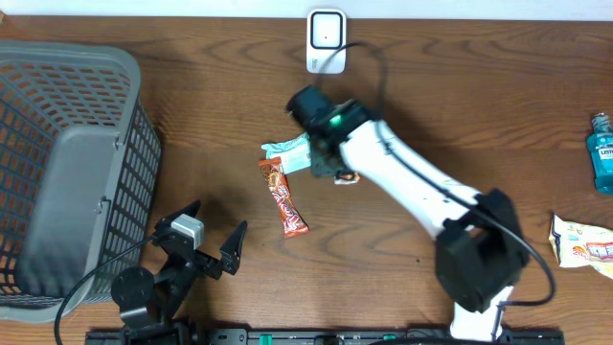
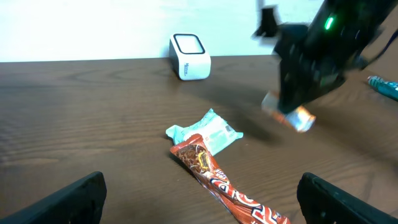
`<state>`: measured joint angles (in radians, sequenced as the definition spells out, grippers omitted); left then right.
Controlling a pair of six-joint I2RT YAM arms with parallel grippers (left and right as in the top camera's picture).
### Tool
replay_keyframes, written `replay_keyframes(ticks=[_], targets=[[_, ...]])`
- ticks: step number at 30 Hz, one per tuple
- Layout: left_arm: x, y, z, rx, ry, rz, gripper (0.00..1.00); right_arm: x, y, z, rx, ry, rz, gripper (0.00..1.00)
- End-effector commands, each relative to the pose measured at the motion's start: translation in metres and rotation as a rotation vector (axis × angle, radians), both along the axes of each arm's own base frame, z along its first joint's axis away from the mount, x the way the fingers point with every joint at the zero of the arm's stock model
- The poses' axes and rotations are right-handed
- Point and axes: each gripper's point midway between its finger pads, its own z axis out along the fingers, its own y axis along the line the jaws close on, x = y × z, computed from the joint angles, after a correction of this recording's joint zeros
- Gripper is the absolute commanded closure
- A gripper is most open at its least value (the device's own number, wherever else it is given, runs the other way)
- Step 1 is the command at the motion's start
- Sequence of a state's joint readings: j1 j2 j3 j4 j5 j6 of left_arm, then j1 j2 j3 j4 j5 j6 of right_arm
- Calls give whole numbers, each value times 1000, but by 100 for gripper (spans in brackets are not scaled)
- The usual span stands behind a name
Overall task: Scan the item barcode
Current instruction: 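Lift the Kleenex pack with the right gripper up to the scanner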
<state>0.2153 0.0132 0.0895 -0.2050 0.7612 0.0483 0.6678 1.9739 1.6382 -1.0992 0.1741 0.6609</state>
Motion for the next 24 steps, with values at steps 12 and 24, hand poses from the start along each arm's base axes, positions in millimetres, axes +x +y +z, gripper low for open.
replay_keyframes(ticks=[12,24], targets=[[-2,-2,-11,-16,40,-11,2,-76,1,25,284,583,-979,99],[-2,-2,-11,-16,40,-11,2,-70,-3,12,252,707,-1421,98]])
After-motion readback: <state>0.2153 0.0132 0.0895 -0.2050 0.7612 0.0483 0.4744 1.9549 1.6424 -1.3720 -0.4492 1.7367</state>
